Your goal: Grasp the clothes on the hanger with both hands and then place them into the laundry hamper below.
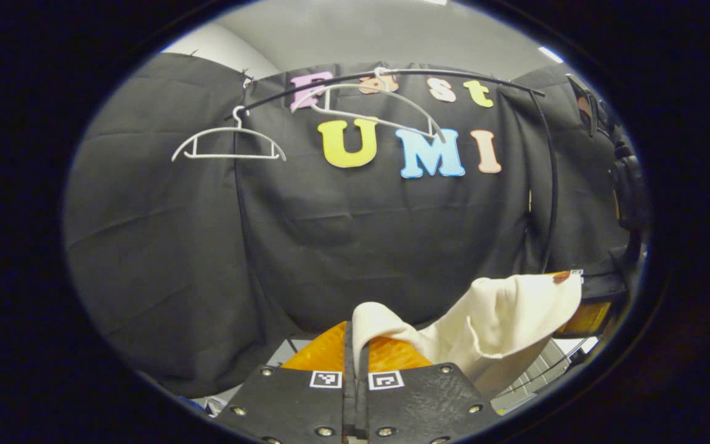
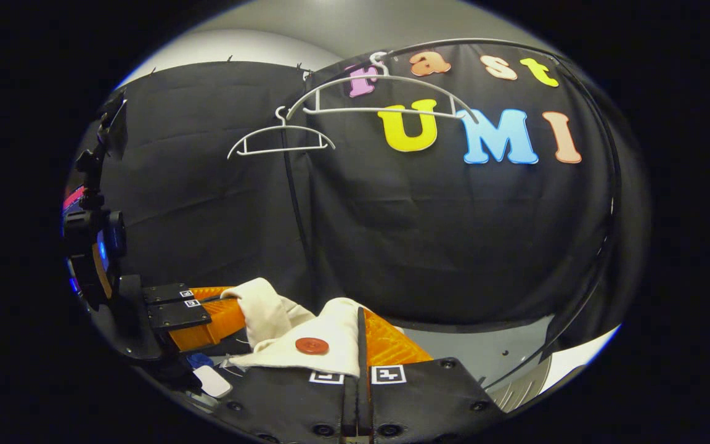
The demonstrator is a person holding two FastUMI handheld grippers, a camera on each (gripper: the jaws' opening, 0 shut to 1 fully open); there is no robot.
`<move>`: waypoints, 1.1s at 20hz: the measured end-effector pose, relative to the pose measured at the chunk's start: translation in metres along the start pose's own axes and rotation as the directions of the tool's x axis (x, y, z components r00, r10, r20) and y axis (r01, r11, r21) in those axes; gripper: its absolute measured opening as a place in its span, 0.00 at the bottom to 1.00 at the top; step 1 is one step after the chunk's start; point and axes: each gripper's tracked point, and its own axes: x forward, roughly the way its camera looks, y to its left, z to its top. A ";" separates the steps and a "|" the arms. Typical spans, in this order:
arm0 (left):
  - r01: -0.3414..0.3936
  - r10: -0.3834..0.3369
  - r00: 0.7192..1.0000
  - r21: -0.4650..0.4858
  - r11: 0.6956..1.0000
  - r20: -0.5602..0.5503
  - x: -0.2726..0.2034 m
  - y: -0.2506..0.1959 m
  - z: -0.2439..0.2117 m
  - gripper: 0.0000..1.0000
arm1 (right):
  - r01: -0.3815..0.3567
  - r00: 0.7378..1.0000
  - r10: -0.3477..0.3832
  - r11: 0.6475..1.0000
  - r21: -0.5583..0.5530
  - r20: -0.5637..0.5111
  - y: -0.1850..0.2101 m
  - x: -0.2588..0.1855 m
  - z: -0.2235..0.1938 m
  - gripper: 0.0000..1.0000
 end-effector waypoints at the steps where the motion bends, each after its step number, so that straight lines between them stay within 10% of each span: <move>1: 0.017 -0.017 1.000 -0.004 1.000 -0.003 0.004 -0.004 -0.010 0.01 | -0.008 1.000 0.009 1.000 0.009 -0.010 0.001 0.006 -0.010 0.05; 12: -0.068 0.064 0.987 -0.019 0.998 -0.148 0.047 0.009 -0.153 0.01 | 0.097 0.983 -0.093 0.995 0.023 -0.161 -0.027 0.053 -0.140 0.05; 22: -0.122 0.089 0.928 -0.069 0.990 -0.361 0.030 0.036 -0.294 0.02 | 0.174 0.905 -0.160 0.985 0.001 -0.394 -0.030 0.078 -0.270 0.07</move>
